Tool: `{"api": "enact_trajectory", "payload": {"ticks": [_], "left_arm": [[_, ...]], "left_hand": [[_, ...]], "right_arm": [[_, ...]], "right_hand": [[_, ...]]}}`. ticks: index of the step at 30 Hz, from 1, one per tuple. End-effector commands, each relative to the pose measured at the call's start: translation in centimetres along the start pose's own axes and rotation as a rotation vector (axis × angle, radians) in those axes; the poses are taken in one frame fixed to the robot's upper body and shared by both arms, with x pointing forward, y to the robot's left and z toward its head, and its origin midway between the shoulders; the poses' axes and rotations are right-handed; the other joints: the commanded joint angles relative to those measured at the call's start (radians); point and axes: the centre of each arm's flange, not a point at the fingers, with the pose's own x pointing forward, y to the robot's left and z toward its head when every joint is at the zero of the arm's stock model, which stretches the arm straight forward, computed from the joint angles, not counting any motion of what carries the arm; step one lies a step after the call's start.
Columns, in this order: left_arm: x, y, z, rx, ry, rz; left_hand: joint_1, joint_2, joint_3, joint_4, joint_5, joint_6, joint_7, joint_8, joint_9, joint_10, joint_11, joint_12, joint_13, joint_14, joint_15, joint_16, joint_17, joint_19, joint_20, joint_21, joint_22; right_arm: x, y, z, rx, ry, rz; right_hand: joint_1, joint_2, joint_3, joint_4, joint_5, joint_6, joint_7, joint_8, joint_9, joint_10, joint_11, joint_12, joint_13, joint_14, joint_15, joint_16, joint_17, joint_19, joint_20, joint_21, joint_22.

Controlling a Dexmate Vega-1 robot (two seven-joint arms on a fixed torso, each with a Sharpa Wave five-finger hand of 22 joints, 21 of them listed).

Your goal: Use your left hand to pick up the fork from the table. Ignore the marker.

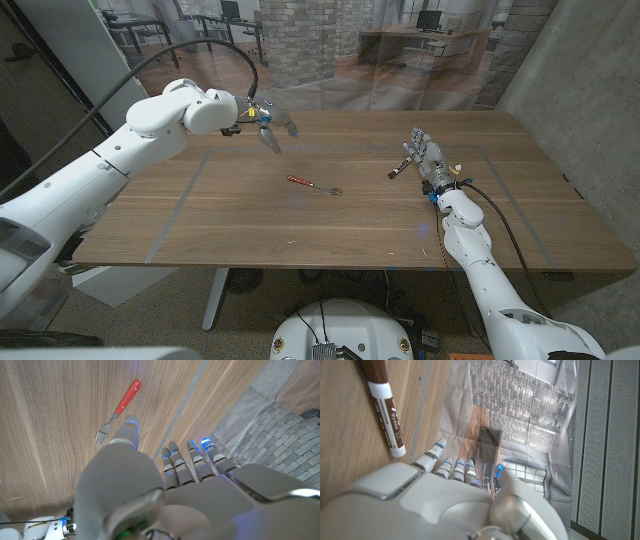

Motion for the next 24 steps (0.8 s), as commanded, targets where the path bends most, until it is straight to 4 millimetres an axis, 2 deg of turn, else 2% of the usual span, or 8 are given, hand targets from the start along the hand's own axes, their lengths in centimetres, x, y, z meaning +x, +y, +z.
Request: {"api": "enact_trajectory", "payload": {"ticks": [1, 6, 7, 24], "left_arm": [[0.3, -1.6, 0.3, -0.015, 0.013, 0.030], [0.6, -2.3, 0.3, 0.003, 0.035, 0.067], [0.6, -2.5, 0.2, 0.000, 0.039, 0.066], [2.3, -3.9, -0.4, -0.036, 0.043, 0.053]], "left_hand": [[-0.002, 0.008, -0.003, 0.000, 0.005, 0.012, -0.001, 0.003, 0.004, 0.012, -0.003, 0.010, 0.006, 0.010, -0.089, 0.007, 0.004, 0.002, 0.004, -0.004, 0.006], [0.002, 0.019, -0.005, 0.000, 0.005, 0.026, -0.001, 0.006, 0.004, 0.021, -0.001, 0.014, 0.009, 0.021, -0.091, 0.014, 0.008, 0.006, 0.007, -0.004, 0.006], [0.004, 0.021, -0.008, -0.001, 0.005, 0.035, -0.002, 0.009, 0.004, 0.028, -0.010, 0.018, 0.010, 0.029, -0.093, 0.018, 0.010, 0.012, 0.004, -0.002, 0.007], [0.006, 0.026, -0.022, -0.002, 0.002, 0.040, -0.005, 0.006, 0.005, 0.034, -0.002, 0.022, 0.015, 0.029, -0.097, 0.021, 0.017, 0.013, 0.002, -0.003, 0.008]], "right_arm": [[-0.1, 0.1, 0.0, -0.002, 0.003, 0.003], [-0.1, 0.2, 0.0, -0.003, 0.006, 0.003], [-0.1, 0.2, 0.0, -0.003, 0.006, 0.003], [0.3, 0.0, 0.0, -0.010, 0.009, -0.002]], "right_hand": [[-0.004, -0.003, 0.002, -0.002, 0.007, 0.013, 0.000, 0.007, 0.002, 0.010, 0.001, 0.003, 0.005, 0.001, 0.000, 0.005, 0.004, 0.007, -0.016, 0.008, 0.005], [-0.005, -0.005, 0.001, -0.002, 0.007, 0.013, 0.000, 0.006, 0.002, 0.010, 0.003, 0.003, 0.005, 0.001, 0.000, 0.005, 0.004, 0.007, -0.015, 0.008, 0.005], [-0.005, -0.005, 0.001, -0.002, 0.007, 0.013, 0.000, 0.006, 0.002, 0.010, 0.003, 0.003, 0.005, 0.001, 0.002, 0.005, 0.004, 0.007, -0.014, 0.008, 0.005], [-0.006, -0.006, 0.001, -0.004, 0.008, 0.014, -0.001, 0.006, 0.002, 0.011, 0.003, 0.002, 0.005, 0.002, 0.001, 0.005, 0.003, 0.008, -0.014, 0.008, 0.005]]}}
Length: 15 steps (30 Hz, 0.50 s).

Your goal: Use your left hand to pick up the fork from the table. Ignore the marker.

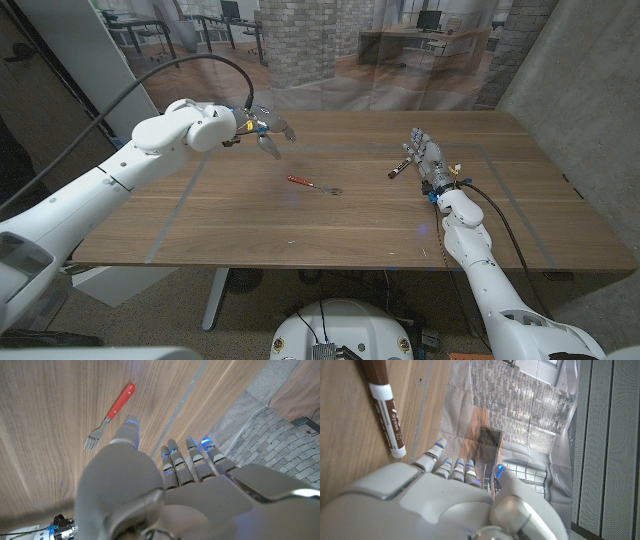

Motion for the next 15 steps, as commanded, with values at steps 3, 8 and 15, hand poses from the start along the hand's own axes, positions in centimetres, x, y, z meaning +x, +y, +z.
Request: {"api": "enact_trajectory", "payload": {"ticks": [3, 8, 15], "left_arm": [[1.4, -1.0, 0.0, -0.016, -0.007, -0.002], [2.0, -1.2, 0.2, -0.025, -0.020, -0.009], [2.7, -1.7, 0.6, -0.039, -0.042, -0.006]], "left_hand": [[0.000, 0.014, -0.010, -0.002, 0.002, 0.003, 0.004, 0.002, 0.005, 0.004, -0.001, 0.006, 0.007, 0.005, -0.093, 0.003, 0.004, 0.005, -0.002, -0.005, 0.003], [-0.001, 0.012, -0.016, -0.003, 0.002, 0.000, 0.003, 0.000, 0.005, 0.001, -0.002, 0.006, 0.009, 0.003, -0.091, 0.002, 0.006, 0.003, -0.004, -0.006, 0.004], [0.001, 0.015, -0.021, -0.003, 0.002, 0.007, 0.002, 0.001, 0.005, 0.006, 0.001, 0.009, 0.011, 0.003, -0.093, 0.003, 0.008, 0.003, -0.004, -0.007, 0.004]], "right_arm": [[0.4, -0.1, -0.1, -0.006, 0.006, -0.002], [0.6, -0.3, -0.1, -0.007, 0.008, -0.006], [0.8, -0.4, -0.3, -0.006, 0.012, -0.008]], "right_hand": [[-0.002, -0.002, 0.001, -0.004, 0.004, 0.011, 0.002, 0.006, 0.002, 0.011, 0.002, 0.002, 0.006, 0.002, 0.001, 0.005, 0.003, 0.008, -0.014, 0.007, 0.005], [-0.002, -0.002, 0.001, -0.004, 0.004, 0.011, 0.003, 0.005, 0.002, 0.011, 0.003, 0.002, 0.006, 0.002, 0.003, 0.004, 0.003, 0.008, -0.014, 0.007, 0.005], [-0.002, -0.002, 0.001, -0.004, 0.005, 0.010, 0.003, 0.005, 0.002, 0.011, 0.002, 0.002, 0.006, 0.002, 0.002, 0.004, 0.003, 0.008, -0.015, 0.007, 0.005]]}}
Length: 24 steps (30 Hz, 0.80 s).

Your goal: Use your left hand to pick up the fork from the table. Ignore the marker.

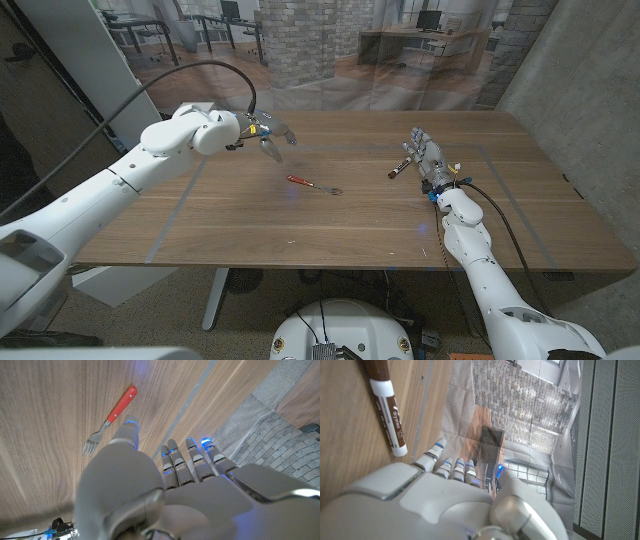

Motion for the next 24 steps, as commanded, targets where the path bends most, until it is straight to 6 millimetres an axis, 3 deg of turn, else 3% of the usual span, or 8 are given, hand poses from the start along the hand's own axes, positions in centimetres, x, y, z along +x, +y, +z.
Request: {"api": "enact_trajectory", "payload": {"ticks": [1, 19, 20, 24], "left_arm": [[1.2, -0.9, 0.6, -0.022, -0.036, -0.004], [1.7, -2.2, 1.2, -0.035, -0.058, -0.018], [1.7, -2.3, 1.2, -0.032, -0.058, -0.016], [1.7, -2.8, 1.4, -0.037, -0.059, -0.011]], "left_hand": [[0.001, 0.016, -0.005, -0.003, 0.003, 0.007, -0.004, 0.002, 0.005, 0.007, 0.000, 0.009, 0.003, 0.004, -0.093, 0.004, 0.003, 0.004, -0.003, -0.002, 0.004], [0.013, 0.020, -0.020, -0.009, 0.004, 0.032, -0.001, 0.006, 0.006, 0.039, -0.001, 0.027, 0.011, 0.019, -0.098, 0.012, 0.009, 0.011, -0.003, -0.002, 0.005], [0.015, 0.022, -0.021, -0.009, 0.005, 0.037, -0.001, 0.008, 0.006, 0.044, -0.014, 0.030, 0.012, 0.020, -0.098, 0.013, 0.009, 0.011, -0.004, -0.002, 0.005], [0.017, 0.022, -0.025, -0.010, 0.005, 0.042, -0.001, 0.009, 0.007, 0.044, -0.007, 0.032, 0.014, 0.023, -0.096, 0.014, 0.011, 0.014, -0.003, -0.001, 0.005]], "right_arm": [[0.4, -0.2, -0.2, -0.001, 0.004, -0.005], [0.7, -0.2, -0.6, 0.001, 0.010, -0.005], [0.8, -0.1, -0.6, 0.001, 0.010, -0.005], [0.7, -0.1, -0.7, 0.003, 0.012, -0.006]], "right_hand": [[-0.002, -0.002, 0.001, -0.004, 0.005, 0.011, 0.003, 0.005, 0.002, 0.009, 0.000, 0.002, 0.006, 0.002, 0.002, 0.004, 0.003, 0.008, -0.015, 0.007, 0.005], [-0.003, -0.002, 0.001, -0.005, 0.006, 0.011, 0.003, 0.005, 0.002, 0.010, 0.000, 0.002, 0.006, 0.002, 0.003, 0.004, 0.003, 0.009, -0.014, 0.007, 0.005], [-0.003, -0.002, 0.001, -0.006, 0.006, 0.011, 0.003, 0.005, 0.002, 0.009, 0.000, 0.002, 0.006, 0.002, 0.003, 0.004, 0.003, 0.009, -0.015, 0.007, 0.005], [-0.003, -0.002, 0.001, -0.006, 0.006, 0.011, 0.003, 0.004, 0.002, 0.009, 0.000, 0.002, 0.006, 0.002, 0.003, 0.004, 0.003, 0.008, -0.015, 0.007, 0.005]]}}
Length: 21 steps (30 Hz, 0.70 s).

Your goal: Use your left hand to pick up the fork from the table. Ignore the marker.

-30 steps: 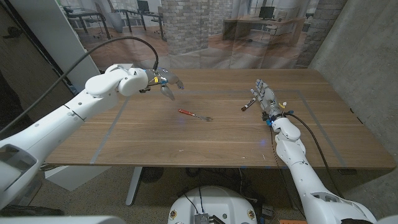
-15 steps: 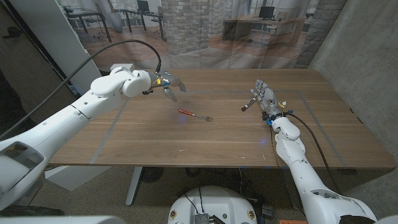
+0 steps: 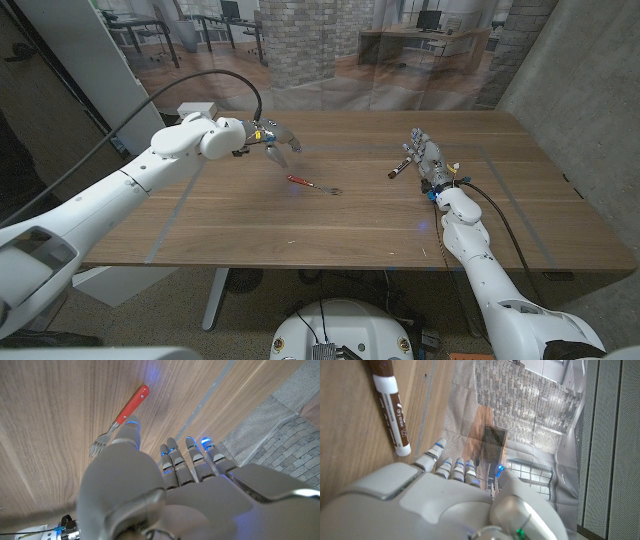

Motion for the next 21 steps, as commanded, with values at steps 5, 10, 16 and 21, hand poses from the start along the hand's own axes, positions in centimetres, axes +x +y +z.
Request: {"api": "enact_trajectory", "payload": {"ticks": [5, 10, 16, 21], "left_arm": [[0.2, -1.6, 0.5, -0.017, -0.010, 0.018], [0.2, -2.0, 0.7, -0.015, -0.011, 0.033], [0.2, -2.3, 0.8, -0.006, -0.007, 0.044], [0.2, -2.7, 1.1, 0.008, -0.007, 0.052]], "left_hand": [[0.012, 0.002, -0.012, 0.001, 0.005, 0.023, 0.004, 0.011, 0.002, 0.010, 0.007, 0.010, 0.007, 0.019, -0.097, 0.009, 0.008, 0.012, 0.001, -0.001, 0.005], [0.015, -0.006, -0.020, -0.002, 0.007, 0.032, 0.007, 0.013, 0.003, 0.016, 0.010, 0.015, 0.010, 0.028, -0.096, 0.013, 0.009, 0.017, 0.001, 0.000, 0.005], [0.020, -0.009, -0.028, -0.003, 0.011, 0.052, 0.005, 0.020, 0.004, 0.025, 0.012, 0.022, 0.014, 0.032, -0.099, 0.015, 0.012, 0.022, 0.002, 0.002, 0.006], [0.031, -0.012, -0.036, -0.005, 0.016, 0.073, 0.008, 0.029, 0.007, 0.040, 0.017, 0.034, 0.022, 0.038, -0.097, 0.019, 0.016, 0.022, 0.006, 0.000, 0.006]], "right_arm": [[0.1, 0.2, -0.2, 0.001, 0.005, -0.001], [0.2, 0.1, -0.2, 0.001, 0.004, -0.002], [0.2, 0.1, -0.3, 0.003, 0.008, -0.003], [0.2, 0.1, -0.3, 0.003, 0.008, -0.003]], "right_hand": [[-0.003, -0.001, 0.001, -0.006, 0.006, 0.011, 0.003, 0.004, 0.002, 0.009, 0.000, 0.001, 0.006, 0.002, 0.002, 0.004, 0.003, 0.009, -0.015, 0.007, 0.005], [-0.004, -0.002, 0.001, -0.006, 0.007, 0.011, 0.003, 0.004, 0.002, 0.009, -0.001, 0.001, 0.006, 0.002, 0.002, 0.004, 0.003, 0.009, -0.015, 0.007, 0.005], [-0.005, -0.002, 0.001, -0.006, 0.007, 0.011, 0.003, 0.004, 0.002, 0.010, 0.000, 0.001, 0.006, 0.002, 0.001, 0.004, 0.003, 0.009, -0.015, 0.007, 0.005], [-0.005, -0.002, 0.000, -0.006, 0.007, 0.011, 0.003, 0.004, 0.002, 0.010, 0.001, 0.001, 0.006, 0.003, 0.001, 0.004, 0.003, 0.009, -0.014, 0.007, 0.005]]}}
